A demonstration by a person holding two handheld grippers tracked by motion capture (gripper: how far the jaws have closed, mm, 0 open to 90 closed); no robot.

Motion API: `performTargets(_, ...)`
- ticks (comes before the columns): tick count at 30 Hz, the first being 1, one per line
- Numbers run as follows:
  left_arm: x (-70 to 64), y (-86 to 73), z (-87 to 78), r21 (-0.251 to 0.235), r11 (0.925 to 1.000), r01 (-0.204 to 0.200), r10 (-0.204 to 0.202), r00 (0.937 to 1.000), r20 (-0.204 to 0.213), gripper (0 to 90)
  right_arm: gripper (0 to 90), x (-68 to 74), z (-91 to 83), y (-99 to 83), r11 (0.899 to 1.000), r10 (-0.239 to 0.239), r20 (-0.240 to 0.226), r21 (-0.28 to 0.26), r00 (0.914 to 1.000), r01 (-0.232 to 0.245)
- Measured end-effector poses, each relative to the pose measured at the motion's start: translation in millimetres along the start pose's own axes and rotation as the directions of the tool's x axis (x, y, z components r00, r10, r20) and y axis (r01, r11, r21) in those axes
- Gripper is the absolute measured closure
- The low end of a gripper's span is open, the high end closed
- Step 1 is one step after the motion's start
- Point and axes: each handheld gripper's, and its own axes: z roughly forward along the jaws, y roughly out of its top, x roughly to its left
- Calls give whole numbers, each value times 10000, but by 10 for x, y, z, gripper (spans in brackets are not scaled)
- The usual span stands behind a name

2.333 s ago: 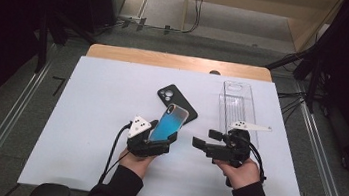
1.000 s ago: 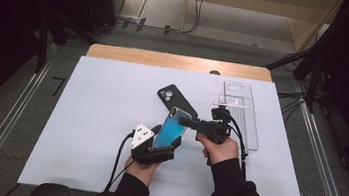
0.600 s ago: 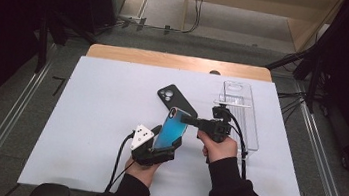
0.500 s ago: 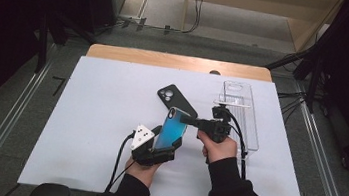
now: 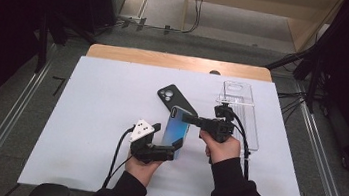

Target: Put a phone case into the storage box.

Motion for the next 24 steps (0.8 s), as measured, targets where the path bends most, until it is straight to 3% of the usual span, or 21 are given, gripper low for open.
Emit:
performTargets(3, 16, 67, -7, 597, 9982, 103, -108, 9999, 80, 29, 785, -11, -35, 7, 9999, -130, 191, -77, 9997, 132)
performTargets(8, 32, 147, -33, 1034, 9946, 46, -74, 9996, 272, 39, 785, -14, -76, 12, 9987, -465, 561, -165, 9973, 475)
performTargets(10, 56, 208, -44, 1541, 9880, 49, -137, 9983, 561, 40, 785, -14, -103, 12, 9968, -758, 688, -202, 9947, 774)
performTargets(15, 118, 276, -55, 2052, 9784, 229, -445, 9939, 1012, 40, 785, -4, -141, 10, 9914, -1273, 664, -233, 9896, 1291)
performTargets(16, 159, 306, -52, 2440, 9697, 141, -464, 9908, 1269, 43, 785, 7, -156, 8, 9870, -1587, 680, -161, 9850, 1601)
performTargets(17, 159, 306, -52, 2440, 9697, 141, -464, 9908, 1269, 51, 785, 7, -156, 8, 9870, -1587, 680, -161, 9850, 1601)
performTargets(18, 194, 334, -53, 2794, 9602, 44, -478, 9877, 1487, 52, 785, 11, -171, 6, 9830, -1821, 686, -127, 9809, 1834)
performTargets(20, 219, 362, -60, 3058, 9520, -112, -431, 9844, 1705, 57, 785, 16, -189, 1, 9783, -2052, 619, -160, 9768, 2066)
performTargets(21, 219, 362, -60, 3058, 9520, -112, -431, 9844, 1705, 68, 785, 16, -189, 1, 9783, -2052, 619, -160, 9768, 2066)
performTargets(22, 236, 395, -64, 3334, 9423, -318, -330, 9818, 1868, 69, 785, 26, -204, -4, 9708, -2382, 563, -165, 9696, 2394)
performTargets(24, 266, 426, -79, 3523, 9349, -428, -359, 9762, 2141, 113, 784, 38, -221, -12, 9607, -2757, 538, -185, 9597, 2770)
